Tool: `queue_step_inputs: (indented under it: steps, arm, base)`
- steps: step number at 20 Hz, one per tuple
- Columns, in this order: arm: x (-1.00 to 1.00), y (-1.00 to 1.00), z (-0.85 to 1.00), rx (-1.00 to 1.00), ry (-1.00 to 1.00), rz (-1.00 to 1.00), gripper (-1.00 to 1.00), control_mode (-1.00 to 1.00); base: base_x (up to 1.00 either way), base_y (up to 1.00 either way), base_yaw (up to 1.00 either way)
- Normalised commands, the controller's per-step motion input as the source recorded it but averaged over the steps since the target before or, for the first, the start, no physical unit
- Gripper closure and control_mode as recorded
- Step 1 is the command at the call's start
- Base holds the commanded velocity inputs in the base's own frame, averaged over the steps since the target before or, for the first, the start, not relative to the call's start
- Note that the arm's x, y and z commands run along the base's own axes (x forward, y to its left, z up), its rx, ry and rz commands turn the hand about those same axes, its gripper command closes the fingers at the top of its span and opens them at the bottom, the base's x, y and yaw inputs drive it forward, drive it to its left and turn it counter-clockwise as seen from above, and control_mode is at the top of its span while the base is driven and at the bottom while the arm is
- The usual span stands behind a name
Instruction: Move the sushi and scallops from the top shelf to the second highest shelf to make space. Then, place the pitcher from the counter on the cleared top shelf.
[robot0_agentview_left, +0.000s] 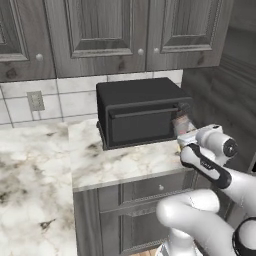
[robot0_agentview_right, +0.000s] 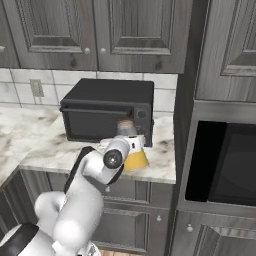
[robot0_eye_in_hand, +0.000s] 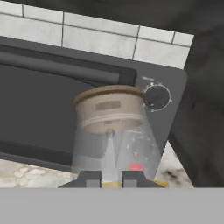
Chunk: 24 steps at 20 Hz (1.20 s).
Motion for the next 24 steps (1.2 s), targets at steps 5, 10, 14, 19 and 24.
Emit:
queue_step_inputs:
  steps: [5,10,14,19,24]
  arm:
    - [-0.69,0.15,0.94,-0.03,0.0,0.0,1.0,-1.0]
    - [-0.67,0.28,0.87,-0.07,0.0,0.0,1.0,-1.0]
    - [-0.61,0.27,0.99,-0.04,0.0,0.0,1.0,-1.0]
    - [-0.65,0.21,1.0,0.0,0.0,0.0,1.0,-1.0]
    - [-0.82,0.07,1.0,0.0,-0.03,0.01,1.0,-1.0]
  base:
    - [0.0,0.0,0.0]
    - [0.0,0.0,0.0]
    - [0.0,0.0,0.0]
    - [0.0,0.0,0.0]
    - [0.0,0.0,0.0]
